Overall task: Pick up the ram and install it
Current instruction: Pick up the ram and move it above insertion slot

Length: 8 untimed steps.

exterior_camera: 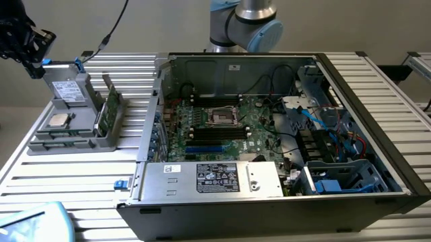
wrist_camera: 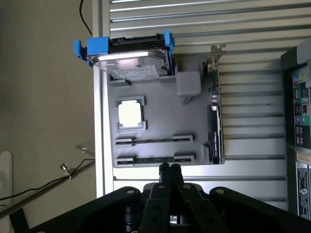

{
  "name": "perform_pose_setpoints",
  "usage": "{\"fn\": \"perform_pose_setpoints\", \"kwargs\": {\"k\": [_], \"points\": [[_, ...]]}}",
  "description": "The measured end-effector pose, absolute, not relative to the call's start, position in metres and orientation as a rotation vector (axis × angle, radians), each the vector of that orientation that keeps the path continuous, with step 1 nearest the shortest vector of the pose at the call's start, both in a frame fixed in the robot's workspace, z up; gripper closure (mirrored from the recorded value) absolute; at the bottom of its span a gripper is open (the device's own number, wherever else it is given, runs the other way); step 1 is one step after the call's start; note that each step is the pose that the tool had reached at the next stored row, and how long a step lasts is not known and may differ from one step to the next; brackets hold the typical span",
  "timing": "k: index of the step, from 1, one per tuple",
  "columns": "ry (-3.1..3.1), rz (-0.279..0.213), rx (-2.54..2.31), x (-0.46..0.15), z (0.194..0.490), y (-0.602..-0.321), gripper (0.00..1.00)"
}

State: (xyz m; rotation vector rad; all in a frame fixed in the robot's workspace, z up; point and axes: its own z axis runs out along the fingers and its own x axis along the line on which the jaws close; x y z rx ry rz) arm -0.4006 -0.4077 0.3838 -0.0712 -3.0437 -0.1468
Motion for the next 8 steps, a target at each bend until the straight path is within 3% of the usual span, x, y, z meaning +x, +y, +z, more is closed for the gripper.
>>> {"fn": "perform_pose_setpoints", "kwargs": {"k": [8], "points": [[-3.036,-0.136,0.139,-0.4009,0.3836,-0.4077,0.89]]}}
